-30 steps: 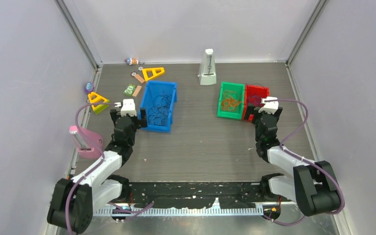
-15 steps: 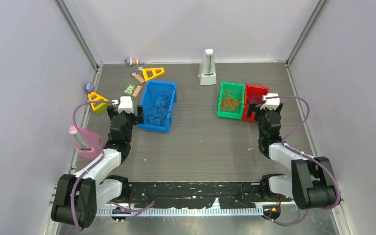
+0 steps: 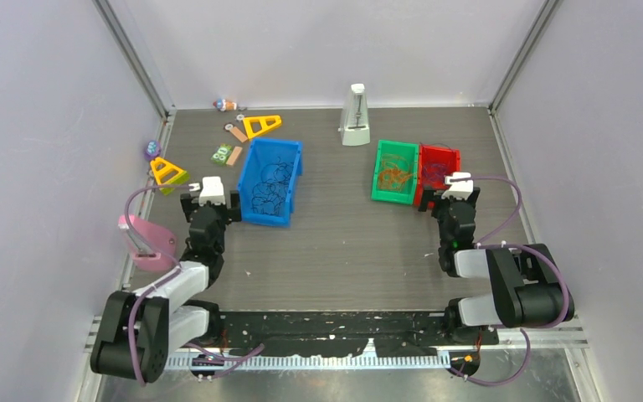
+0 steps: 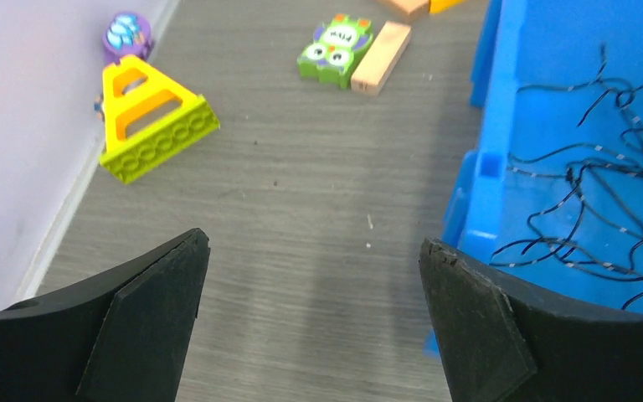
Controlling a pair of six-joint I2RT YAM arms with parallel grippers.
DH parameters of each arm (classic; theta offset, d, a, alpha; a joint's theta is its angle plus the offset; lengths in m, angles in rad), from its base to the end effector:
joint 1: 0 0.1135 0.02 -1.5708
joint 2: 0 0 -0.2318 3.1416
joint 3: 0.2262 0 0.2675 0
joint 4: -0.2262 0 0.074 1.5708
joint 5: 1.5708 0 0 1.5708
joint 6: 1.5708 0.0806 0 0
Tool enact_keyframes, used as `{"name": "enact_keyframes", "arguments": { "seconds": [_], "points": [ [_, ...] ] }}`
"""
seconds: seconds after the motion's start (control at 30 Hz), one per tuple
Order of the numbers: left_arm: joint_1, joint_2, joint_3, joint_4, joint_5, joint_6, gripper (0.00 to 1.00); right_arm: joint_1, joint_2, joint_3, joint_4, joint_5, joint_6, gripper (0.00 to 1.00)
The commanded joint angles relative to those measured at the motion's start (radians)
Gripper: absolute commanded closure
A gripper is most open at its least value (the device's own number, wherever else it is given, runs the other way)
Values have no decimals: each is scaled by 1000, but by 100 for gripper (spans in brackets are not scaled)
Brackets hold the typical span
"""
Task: Untangle the cables
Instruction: Reset both arms
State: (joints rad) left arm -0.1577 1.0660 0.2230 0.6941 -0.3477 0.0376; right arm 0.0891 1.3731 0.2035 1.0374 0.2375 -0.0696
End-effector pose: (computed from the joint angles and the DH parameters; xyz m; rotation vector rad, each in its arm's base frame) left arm 0.2751 -0.0159 0.1394 -0.0899 1.7128 0.2096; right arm 0.2831 0.0062 0.1041 0.0422 1.7023 -0.1876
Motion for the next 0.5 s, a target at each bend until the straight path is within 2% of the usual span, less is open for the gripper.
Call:
{"name": "enact_keyframes", "arguments": {
  "seconds": [0.0,0.03,0.1,0.17,0.2,0.27,0.33,0.47],
  "points": [
    [31,67,68,46,26,15,6,-4,-4,3,104,7,-4,5],
    [38,82,72,35,64,32,8,-3,-3,2,108,7,-4,5],
    [79,168,65,164,120,27,8,-3,-5,2,106,8,-3,5],
    [94,129,52,103,186,13,6,-3,-3,2,107,8,-4,5],
    [99,144,19,180,273,39,6,-3,-3,2,106,7,-3,5],
    [102,204,-59,425,250,42,1,-3,-3,2,106,7,-3,5],
    [102,168,-80,387,253,33,0,-3,-3,2,108,8,-3,5],
    [104,176,-26,308,245,24,0,-3,-3,2,107,8,-4,5]
  ]
}}
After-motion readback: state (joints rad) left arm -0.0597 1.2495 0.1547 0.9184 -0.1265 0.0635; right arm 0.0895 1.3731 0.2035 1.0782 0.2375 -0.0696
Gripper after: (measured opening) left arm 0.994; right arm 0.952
